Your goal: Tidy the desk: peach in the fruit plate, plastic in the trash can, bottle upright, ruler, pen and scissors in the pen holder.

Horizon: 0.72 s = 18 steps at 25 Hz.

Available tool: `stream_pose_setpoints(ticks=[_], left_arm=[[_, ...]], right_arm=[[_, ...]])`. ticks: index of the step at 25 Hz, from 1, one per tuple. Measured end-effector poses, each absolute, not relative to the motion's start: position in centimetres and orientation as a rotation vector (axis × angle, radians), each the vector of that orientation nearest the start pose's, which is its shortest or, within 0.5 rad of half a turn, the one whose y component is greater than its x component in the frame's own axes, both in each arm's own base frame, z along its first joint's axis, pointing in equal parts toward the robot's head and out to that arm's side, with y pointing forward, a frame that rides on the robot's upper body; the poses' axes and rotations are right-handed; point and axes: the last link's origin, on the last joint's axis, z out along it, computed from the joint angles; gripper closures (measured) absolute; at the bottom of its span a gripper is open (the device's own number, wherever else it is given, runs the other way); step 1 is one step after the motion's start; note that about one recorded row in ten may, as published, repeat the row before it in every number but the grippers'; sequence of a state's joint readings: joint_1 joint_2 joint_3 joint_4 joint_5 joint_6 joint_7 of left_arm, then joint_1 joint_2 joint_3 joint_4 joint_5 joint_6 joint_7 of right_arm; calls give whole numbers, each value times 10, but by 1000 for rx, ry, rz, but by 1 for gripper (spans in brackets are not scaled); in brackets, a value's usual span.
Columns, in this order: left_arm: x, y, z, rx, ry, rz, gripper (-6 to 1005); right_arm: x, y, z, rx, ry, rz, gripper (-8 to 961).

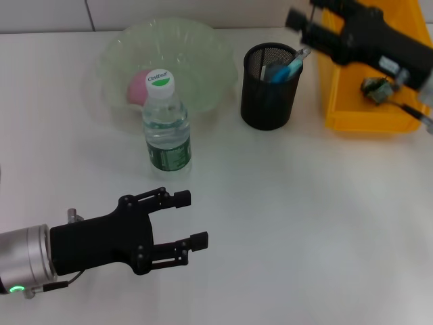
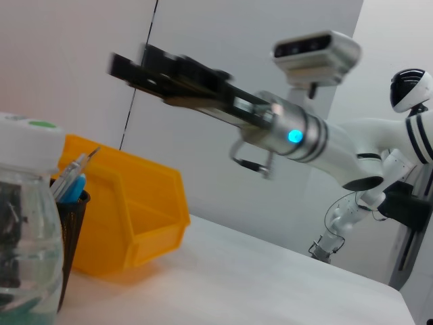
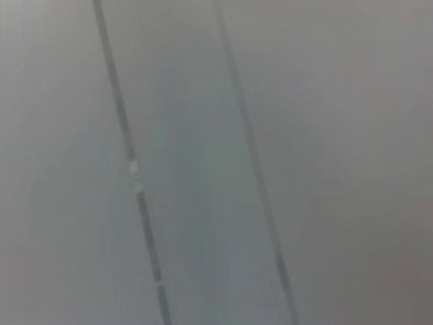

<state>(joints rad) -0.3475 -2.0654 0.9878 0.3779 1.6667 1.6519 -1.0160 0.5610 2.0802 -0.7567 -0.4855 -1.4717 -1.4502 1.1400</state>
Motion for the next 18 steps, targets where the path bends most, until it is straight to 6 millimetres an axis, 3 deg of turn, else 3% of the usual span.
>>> stream_pose_setpoints(ticks=[1, 2, 4, 5, 6, 10, 18], left_arm=[[-286, 241, -47, -2762, -563, -997, 206], [-287, 241, -46, -2761, -564, -998, 206], [-287, 241, -44, -2755, -563, -999, 206], [-288, 241, -43, -2748, -564, -1002, 206], [-288, 241, -43, -2748, -564, -1002, 206], [-290, 238, -36, -2761, -546, -1012, 206], [-295, 234, -26, -2771, -521, -1010, 206]], right_arm=[[230, 363, 11, -2336, 464, 1130, 322], [235, 344, 16, -2417, 440, 1126, 298], [239, 334, 18, -2453, 424, 1122, 249], [247, 307, 24, -2562, 367, 1107, 224], [247, 307, 24, -2562, 367, 1107, 202], [264, 249, 24, -2867, 260, 989, 116], [281, 227, 10, -2873, 322, 1017, 121]])
